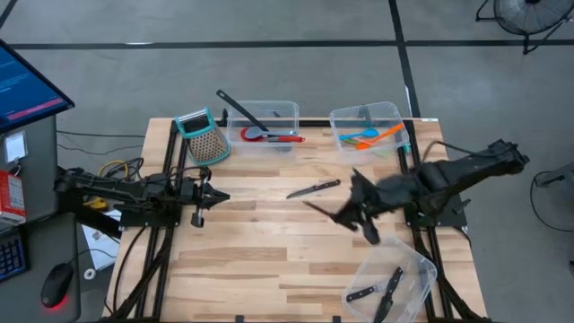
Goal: Pick & Place Kitchen Items
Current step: Put the bottom silver knife into the bottom transparent bin
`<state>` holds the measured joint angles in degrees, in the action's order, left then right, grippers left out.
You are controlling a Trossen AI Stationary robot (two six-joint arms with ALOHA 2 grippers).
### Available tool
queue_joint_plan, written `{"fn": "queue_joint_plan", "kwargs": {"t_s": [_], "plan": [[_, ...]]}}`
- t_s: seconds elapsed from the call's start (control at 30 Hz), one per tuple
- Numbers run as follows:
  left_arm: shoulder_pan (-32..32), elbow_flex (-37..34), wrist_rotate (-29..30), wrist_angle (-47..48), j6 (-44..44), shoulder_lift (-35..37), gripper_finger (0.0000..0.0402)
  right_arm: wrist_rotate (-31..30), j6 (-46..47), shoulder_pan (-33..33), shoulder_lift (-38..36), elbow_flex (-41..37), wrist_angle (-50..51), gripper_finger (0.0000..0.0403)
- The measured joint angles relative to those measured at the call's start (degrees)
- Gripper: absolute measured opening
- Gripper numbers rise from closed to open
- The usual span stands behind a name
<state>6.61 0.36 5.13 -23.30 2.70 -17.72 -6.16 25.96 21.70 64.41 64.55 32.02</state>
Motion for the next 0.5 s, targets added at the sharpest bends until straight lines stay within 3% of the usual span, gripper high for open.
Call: {"fn": "queue_joint_plan", "kwargs": {"t_s": [0.13, 0.27, 0.5], "plan": [[0.0, 0.0, 0.0, 0.0, 0.0, 0.0, 0.0004, -2.0, 10.5, 8.2, -0.9, 0.0, 5.5, 0.0034], [0.0, 0.0, 0.0, 0.0, 0.0, 0.0, 0.0004, -2.1, 27.1, 16.7, -0.3, 0.0, 13.6, 0.0034], [0.0, 0.0, 0.0, 0.0, 0.0, 0.0, 0.0004, 4.0, 51.6, 28.6, -0.3, 0.0, 23.3, 0.0034]]}}
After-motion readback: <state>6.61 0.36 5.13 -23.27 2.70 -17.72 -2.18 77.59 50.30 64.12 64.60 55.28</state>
